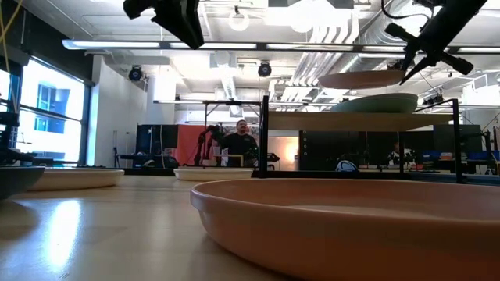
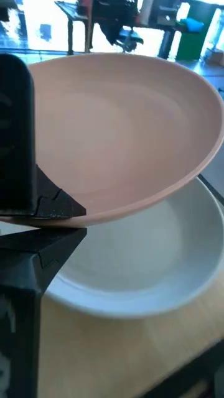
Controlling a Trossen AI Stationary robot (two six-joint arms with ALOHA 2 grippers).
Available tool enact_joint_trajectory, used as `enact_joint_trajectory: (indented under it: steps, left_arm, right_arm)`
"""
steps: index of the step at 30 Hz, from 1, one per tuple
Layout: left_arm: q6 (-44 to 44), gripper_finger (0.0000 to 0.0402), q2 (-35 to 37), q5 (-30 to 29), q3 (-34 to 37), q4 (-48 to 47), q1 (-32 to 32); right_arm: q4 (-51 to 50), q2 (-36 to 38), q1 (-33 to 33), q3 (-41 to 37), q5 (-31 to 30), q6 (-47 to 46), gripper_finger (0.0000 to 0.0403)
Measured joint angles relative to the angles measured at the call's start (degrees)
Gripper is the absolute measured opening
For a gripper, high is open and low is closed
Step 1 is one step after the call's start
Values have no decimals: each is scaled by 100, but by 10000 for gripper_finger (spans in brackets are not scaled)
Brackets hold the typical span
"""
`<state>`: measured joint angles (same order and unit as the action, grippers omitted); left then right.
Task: Place and stack plates onto a shelf
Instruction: Stack the light pink plate on top of the light gray plate on the shelf
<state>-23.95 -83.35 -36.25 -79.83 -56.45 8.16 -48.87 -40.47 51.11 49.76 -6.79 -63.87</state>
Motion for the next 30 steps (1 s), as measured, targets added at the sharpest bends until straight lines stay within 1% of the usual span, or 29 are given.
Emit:
enact_joint_trajectory:
  steps: [9,17,26,30]
  left_arm:
    - [3,91,-2,2,0,0,2]
    - [1,91,-4,0,0,6,-7]
    - [235,91,-4,2,0,23,-7]
    - [278,91,-4,2,0,35,-49]
  right_arm:
    - [-417,-4,474,0,132,185,0]
    - [-408,-4,641,0,129,357,0]
    - [-436,-7,715,0,-137,487,1]
    - [-346,-7,715,0,-162,596,18]
